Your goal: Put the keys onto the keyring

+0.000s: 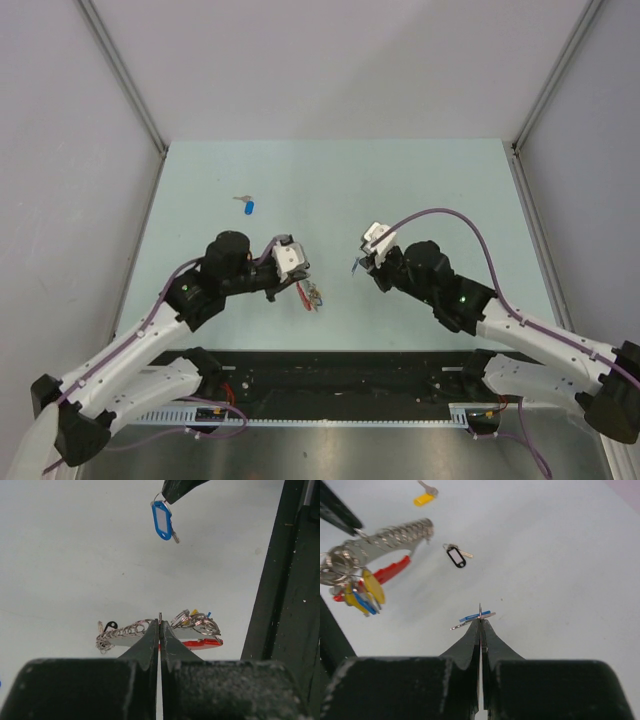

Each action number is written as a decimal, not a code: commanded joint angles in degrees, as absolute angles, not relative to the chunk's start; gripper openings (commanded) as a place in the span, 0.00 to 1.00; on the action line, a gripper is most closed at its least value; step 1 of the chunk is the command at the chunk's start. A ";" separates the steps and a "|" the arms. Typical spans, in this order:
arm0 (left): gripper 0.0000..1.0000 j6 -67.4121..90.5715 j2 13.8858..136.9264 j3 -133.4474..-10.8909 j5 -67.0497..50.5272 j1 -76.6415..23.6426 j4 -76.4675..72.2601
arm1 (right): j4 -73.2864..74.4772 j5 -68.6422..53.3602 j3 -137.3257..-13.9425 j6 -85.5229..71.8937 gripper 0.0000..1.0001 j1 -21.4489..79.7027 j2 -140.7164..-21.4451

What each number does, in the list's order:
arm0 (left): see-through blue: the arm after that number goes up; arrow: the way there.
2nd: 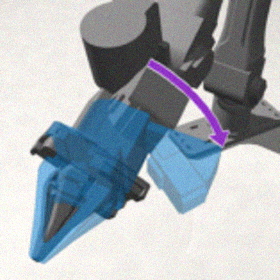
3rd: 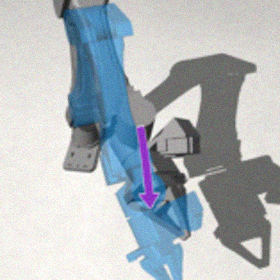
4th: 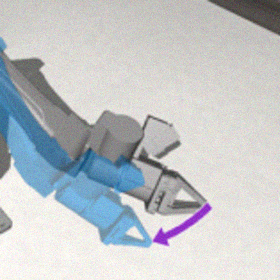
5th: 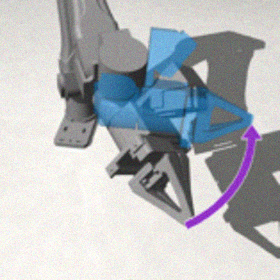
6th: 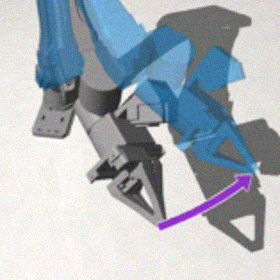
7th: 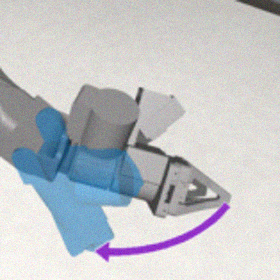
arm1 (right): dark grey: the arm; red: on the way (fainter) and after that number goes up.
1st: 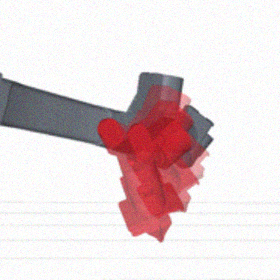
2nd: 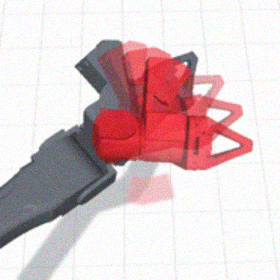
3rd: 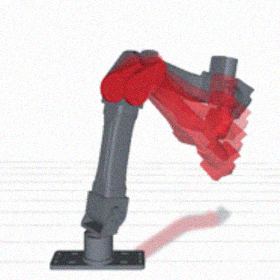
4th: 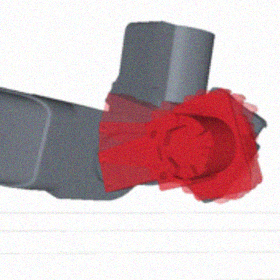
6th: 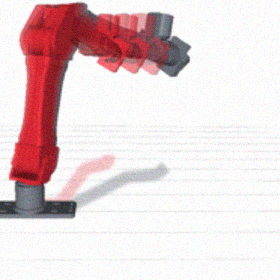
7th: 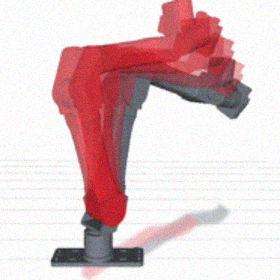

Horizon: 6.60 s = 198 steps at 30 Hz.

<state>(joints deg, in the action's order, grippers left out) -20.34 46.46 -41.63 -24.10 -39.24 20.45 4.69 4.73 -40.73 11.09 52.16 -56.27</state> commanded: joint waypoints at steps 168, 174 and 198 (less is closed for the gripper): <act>0.00 -14.06 81.04 -13.97 -11.16 -54.84 -64.51 | 3.79 -8.61 -32.08 -2.02 0.00 50.19 -59.50; 0.00 -13.97 81.30 -14.15 -11.78 -54.84 -64.07 | 4.22 -9.23 -32.69 -1.32 0.00 49.22 -60.29; 0.01 -13.45 82.18 -15.03 -13.45 -54.93 -63.63 | 3.52 -9.93 -33.66 -0.18 0.00 49.30 -61.44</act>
